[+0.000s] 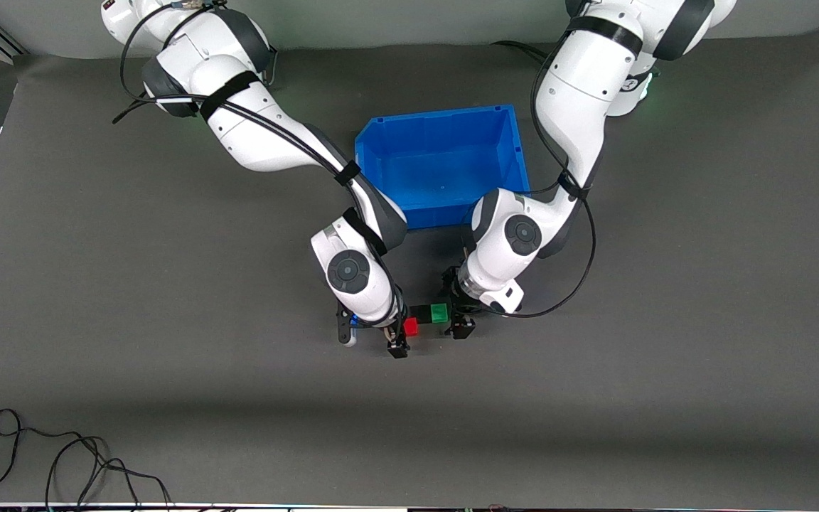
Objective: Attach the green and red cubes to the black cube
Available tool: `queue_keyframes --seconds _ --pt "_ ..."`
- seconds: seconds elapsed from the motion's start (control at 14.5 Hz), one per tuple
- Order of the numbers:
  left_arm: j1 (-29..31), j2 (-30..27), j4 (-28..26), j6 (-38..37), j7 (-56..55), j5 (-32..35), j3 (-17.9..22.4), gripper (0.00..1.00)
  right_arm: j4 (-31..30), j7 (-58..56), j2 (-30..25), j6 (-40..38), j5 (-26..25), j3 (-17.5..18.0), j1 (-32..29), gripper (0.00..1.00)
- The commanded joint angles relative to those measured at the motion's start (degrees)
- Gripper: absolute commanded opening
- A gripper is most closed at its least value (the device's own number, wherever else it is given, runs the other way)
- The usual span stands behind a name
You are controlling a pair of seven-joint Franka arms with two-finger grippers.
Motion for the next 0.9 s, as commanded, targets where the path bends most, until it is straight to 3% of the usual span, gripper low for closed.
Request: queue_keyframes --seconds 0.0,0.14,0.35,0.83 --pt "-0.4 -0.66 -0.1 -0.97 -0.35 3.06 3.48 1.0 1.43 -1.28 -0.1 -0.42 0.18 0.26 -1.16 0.99" --pt "-0.23 -3.73 -3.7 -2.02 2.71 6.39 5.68 1.0 1.43 -1.54 -1.24 -1.64 0.18 0.27 -1.25 0.99" --pt "1.95 -9.0 -8.1 -6.48 14.99 6.5 9.73 1.0 4.14 -5.83 -3.87 -9.79 0.27 0.61 -3.01 0.99" --pt "18.56 -20.51 -6.88 -35.03 52.85 8.77 9.91 1.0 4.94 -31.02 -18.1 -32.11 0.18 0.27 -8.55 0.99"
